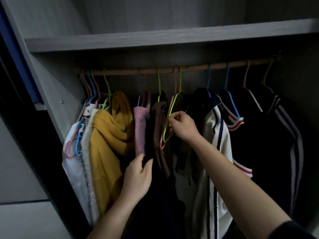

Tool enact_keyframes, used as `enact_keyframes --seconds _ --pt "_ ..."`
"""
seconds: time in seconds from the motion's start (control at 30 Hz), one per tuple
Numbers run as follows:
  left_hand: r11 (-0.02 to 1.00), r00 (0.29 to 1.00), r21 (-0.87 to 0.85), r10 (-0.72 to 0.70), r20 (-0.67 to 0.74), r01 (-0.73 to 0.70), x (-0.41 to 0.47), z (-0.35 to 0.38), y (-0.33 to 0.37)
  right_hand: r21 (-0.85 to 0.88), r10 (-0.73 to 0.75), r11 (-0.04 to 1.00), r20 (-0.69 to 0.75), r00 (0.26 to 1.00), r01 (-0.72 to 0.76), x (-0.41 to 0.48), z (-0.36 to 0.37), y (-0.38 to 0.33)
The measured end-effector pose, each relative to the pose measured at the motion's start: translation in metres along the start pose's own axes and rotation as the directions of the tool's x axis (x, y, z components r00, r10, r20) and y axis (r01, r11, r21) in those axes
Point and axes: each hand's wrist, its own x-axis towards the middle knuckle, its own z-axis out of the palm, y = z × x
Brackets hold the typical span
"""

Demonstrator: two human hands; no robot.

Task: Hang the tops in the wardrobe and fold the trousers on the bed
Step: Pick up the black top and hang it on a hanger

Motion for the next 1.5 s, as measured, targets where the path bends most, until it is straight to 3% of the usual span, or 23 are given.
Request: enact_keyframes --seconds 0.17,0.37,0.53,0.67,0.8,0.9,0.97,1.07,1.3,1.4,1.5 --pt "0.995 0.998 -0.103 0.022 0.063 -0.016 0.007 -0.022 -0.011 -0.063 0.026 0.997 -0.166 0.986 -0.037 -0.012 0.002 -0.006" --pt "0.992 0.992 -0.115 0.067 0.103 -0.055 0.015 -0.028 -0.026 -0.491 -0.232 0.87 -0.32 0.918 0.048 -0.031 0.006 -0.003" --pt "0.988 0.986 -0.133 0.095 0.135 -0.076 0.017 -0.028 -0.029 -0.606 -0.122 0.793 -0.26 0.958 -0.064 -0.025 0.01 -0.017" --pt "0.986 0.988 -0.153 0.079 0.131 -0.059 0.023 -0.035 -0.036 -0.512 -0.058 0.856 -0.218 0.974 -0.063 -0.022 0.011 -0.008" --pt "0.986 0.99 -0.157 0.068 0.127 -0.047 0.027 -0.039 -0.041 -0.343 0.105 0.924 -0.197 0.975 -0.168 -0.011 0.007 0.005" --pt "0.986 0.99 -0.16 0.063 0.125 -0.043 0.029 -0.04 -0.044 -0.061 0.193 0.977 -0.143 0.971 -0.203 -0.006 0.007 0.011" --pt "0.985 0.991 -0.164 0.065 0.117 -0.046 0.03 -0.038 -0.044 0.052 0.157 0.987 -0.136 0.978 -0.151 -0.007 0.007 0.012" --pt "0.988 0.993 -0.144 0.066 0.099 -0.051 0.031 -0.035 -0.044 -0.029 0.015 0.999 -0.25 0.968 -0.023 -0.006 0.004 0.014" --pt "0.992 0.994 -0.112 0.073 0.084 -0.063 0.031 -0.027 -0.038 -0.091 -0.185 0.983 -0.52 0.834 0.162 -0.019 -0.014 0.006" --pt "0.993 0.994 -0.106 0.068 0.089 -0.058 0.029 -0.02 -0.036 -0.12 -0.247 0.969 -0.531 0.811 0.217 -0.055 -0.016 0.036" --pt "0.993 0.988 -0.105 0.077 0.132 -0.063 0.023 -0.011 -0.035 -0.152 -0.204 0.977 -0.474 0.857 0.148 -0.088 -0.017 0.074"
